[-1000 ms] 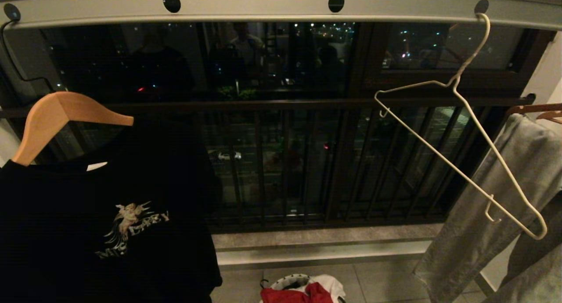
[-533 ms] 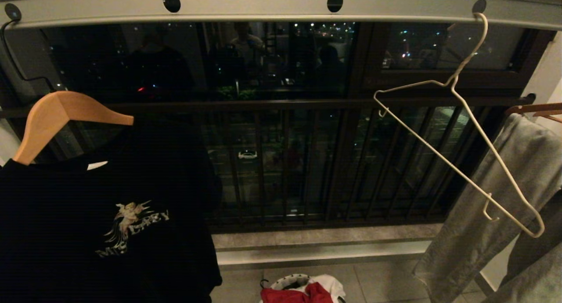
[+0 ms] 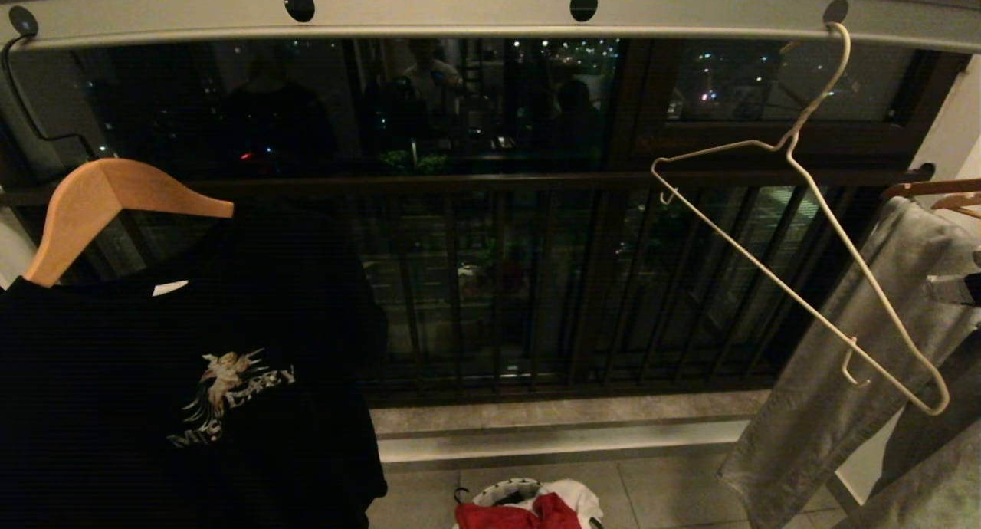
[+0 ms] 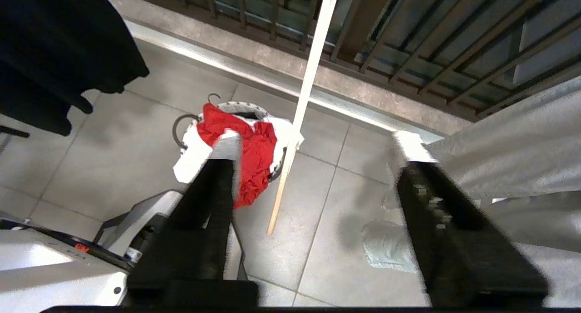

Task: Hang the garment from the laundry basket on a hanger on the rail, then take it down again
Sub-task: Pick up the clothes rack on the clothesline

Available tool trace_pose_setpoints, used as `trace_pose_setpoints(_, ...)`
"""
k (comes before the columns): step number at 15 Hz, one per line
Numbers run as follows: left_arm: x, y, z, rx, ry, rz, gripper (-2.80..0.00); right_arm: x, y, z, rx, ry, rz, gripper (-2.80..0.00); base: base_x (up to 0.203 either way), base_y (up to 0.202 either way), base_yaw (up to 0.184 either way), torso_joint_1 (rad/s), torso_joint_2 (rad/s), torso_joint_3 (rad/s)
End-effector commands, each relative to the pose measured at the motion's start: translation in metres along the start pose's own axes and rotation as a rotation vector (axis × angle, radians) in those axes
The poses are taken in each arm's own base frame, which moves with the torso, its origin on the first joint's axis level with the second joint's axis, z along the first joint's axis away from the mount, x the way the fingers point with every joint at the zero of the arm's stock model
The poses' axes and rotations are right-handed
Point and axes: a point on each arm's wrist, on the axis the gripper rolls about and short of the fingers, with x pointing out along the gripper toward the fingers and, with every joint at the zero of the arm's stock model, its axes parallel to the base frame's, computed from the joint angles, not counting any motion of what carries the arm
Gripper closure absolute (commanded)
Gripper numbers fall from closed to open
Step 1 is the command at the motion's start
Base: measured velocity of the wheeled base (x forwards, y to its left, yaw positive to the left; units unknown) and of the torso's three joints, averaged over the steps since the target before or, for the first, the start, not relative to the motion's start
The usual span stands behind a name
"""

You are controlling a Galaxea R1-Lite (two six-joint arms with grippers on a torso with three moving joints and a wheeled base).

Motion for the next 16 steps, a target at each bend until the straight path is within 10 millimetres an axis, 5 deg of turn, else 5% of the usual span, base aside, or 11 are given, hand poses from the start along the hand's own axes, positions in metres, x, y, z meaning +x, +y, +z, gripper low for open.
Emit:
trace_pose_setpoints(1,0.0,0.0,0.0,0.0,0.001,0.0,0.0,0.016,-0.003,0.004,0.013,0.034,-0.006,-2.8,0.0,0.0,0.0,0.0,0.0,0.0)
trace_pose_setpoints(16,0.0,0.0,0.0,0.0,-0.001,0.001,0.0,0.073,0.02,0.012,0.127,0.17,-0.126,-2.8,0.0,0.0,0.0,0.0,0.0,0.0)
